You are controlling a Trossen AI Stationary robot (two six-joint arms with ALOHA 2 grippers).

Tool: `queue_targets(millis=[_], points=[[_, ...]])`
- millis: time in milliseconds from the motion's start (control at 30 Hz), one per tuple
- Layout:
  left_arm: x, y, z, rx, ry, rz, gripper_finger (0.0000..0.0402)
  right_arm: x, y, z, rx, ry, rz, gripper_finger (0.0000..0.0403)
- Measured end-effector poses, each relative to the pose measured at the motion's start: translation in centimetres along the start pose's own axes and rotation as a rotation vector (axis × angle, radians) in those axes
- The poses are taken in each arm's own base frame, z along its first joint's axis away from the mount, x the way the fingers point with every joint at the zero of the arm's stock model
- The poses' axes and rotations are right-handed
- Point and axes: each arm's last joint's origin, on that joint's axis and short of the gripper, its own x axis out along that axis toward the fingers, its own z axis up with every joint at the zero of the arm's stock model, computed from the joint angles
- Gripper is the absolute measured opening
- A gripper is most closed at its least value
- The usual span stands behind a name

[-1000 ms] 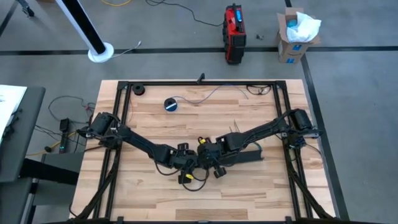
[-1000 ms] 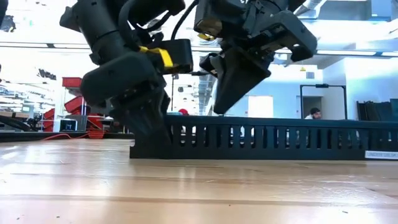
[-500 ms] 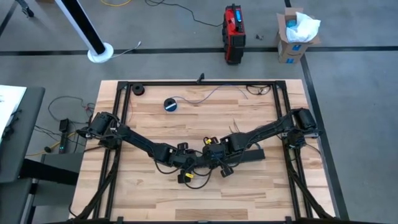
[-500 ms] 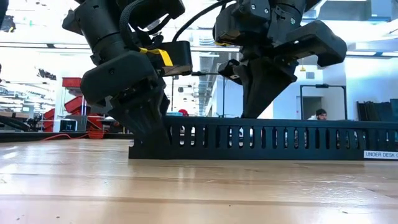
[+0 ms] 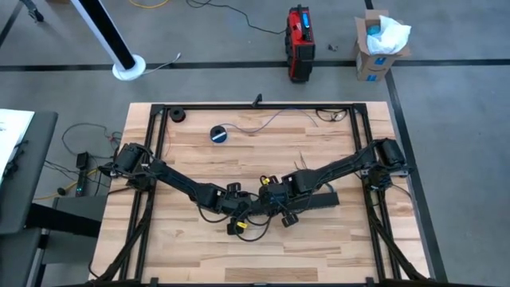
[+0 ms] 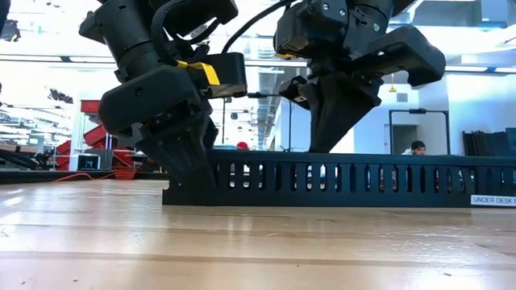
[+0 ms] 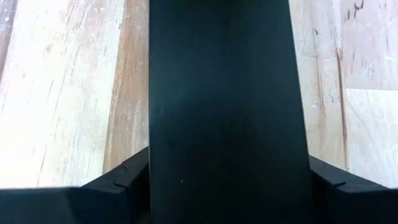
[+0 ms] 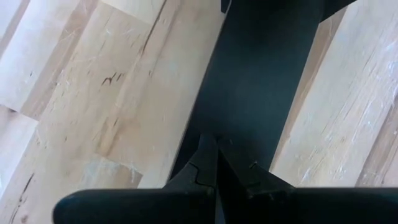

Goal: Ziptie cables
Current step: Close the black cable duct with the black cable duct cover

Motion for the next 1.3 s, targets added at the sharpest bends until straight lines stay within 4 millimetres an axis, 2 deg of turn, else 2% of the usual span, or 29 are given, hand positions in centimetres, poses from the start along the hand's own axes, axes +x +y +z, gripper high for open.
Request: queue_targets(millis=[467,833,967,1100,1300], points=[[0.0,0.0,-0.1,0.004,0.004,0.003,0.0243,0.1,-1.2,0.7,-0.021,-0.116,0.033,0.0000],[0.1,0.1,-0.1,-0.001,0.002,0.009,0.0243,-0.5,-1.2,0.8,0.026,-0.110,0.024,0.0000],[0.1,0.0,0.0,-0.008,0.005,-0.003,0.0243,-2.8,-1.1,1.0,0.065,-0.123,0.019,0.0000],[0.0,-0.1,0.0,-0.005,0.009,-0.016,0.0243,-7.1,-1.0,1.1,0.063,-0.226,-0.003,0.0000],[-1.7,0.0,0.3,-0.015,0.008,-0.090,0.0244,-11.2,-0.5,-0.2,0.057,-0.251,-0.009,0.0000]])
